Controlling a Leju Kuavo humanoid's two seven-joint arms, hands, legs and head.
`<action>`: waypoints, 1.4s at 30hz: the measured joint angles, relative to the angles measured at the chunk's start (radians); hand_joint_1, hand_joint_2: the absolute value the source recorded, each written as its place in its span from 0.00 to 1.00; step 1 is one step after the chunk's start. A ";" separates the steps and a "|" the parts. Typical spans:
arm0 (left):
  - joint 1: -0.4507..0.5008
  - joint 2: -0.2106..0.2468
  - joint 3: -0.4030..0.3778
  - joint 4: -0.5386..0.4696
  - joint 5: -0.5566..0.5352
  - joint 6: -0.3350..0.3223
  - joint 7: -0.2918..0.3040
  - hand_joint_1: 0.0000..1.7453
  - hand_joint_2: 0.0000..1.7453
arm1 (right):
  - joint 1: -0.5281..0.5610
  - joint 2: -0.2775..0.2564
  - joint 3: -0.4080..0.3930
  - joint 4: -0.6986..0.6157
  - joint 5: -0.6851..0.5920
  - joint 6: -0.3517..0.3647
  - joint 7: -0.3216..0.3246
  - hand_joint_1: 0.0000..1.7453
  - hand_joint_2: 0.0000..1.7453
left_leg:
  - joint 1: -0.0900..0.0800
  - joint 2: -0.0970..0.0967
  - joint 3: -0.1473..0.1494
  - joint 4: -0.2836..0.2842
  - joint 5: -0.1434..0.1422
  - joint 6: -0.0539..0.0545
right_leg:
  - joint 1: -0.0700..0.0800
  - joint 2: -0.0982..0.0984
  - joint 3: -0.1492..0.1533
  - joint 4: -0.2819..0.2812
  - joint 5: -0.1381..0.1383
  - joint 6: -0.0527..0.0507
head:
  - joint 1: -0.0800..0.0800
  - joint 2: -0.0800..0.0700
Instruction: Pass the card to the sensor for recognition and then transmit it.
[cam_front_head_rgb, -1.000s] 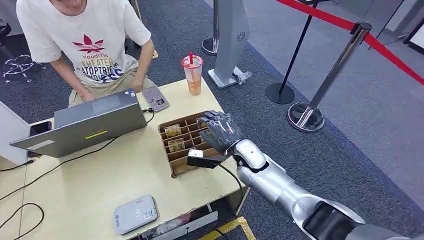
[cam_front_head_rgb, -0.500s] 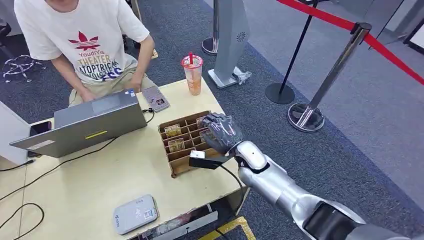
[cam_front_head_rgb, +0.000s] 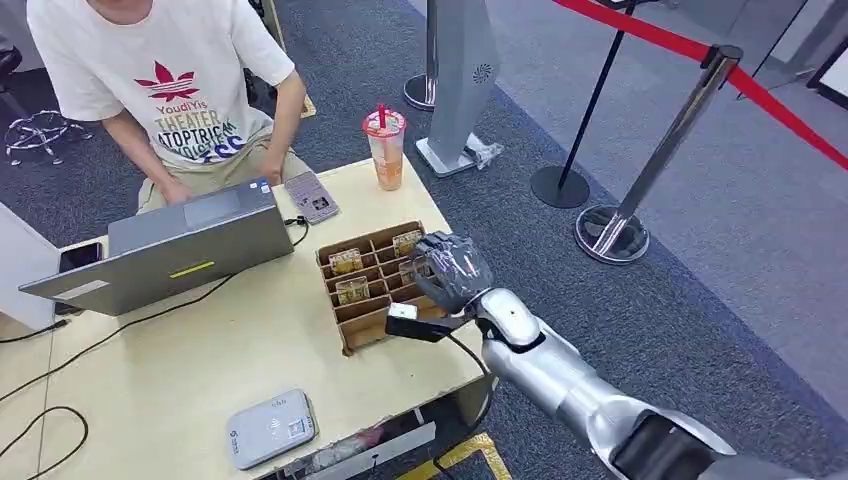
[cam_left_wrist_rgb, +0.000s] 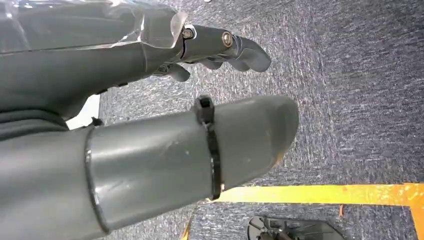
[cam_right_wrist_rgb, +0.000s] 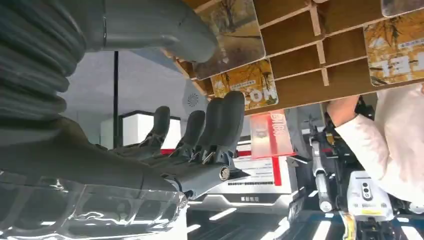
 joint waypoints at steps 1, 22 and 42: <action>0.000 0.000 0.000 0.000 -0.001 0.000 0.000 0.00 0.00 | 0.004 0.000 -0.004 0.000 0.000 0.000 0.000 0.53 1.00 | 0.000 0.000 0.000 0.000 0.000 0.000 | 0.000 0.000 0.000 0.000 0.000 0.000 | 0.000 0.000; -0.001 0.001 0.000 0.000 0.005 -0.007 0.001 0.00 0.00 | -0.037 0.000 -0.019 0.029 0.002 0.029 -0.028 0.50 1.00 | 0.000 0.000 0.000 0.000 0.000 0.000 | 0.000 0.000 0.000 0.000 0.000 0.000 | 0.000 0.000; -0.001 0.002 0.000 0.000 0.008 -0.009 0.008 0.00 0.00 | -0.102 0.000 0.018 0.099 -0.039 0.101 -0.037 0.44 1.00 | 0.000 0.000 0.000 0.000 0.000 0.000 | 0.000 0.000 0.000 0.000 0.000 0.000 | 0.000 0.000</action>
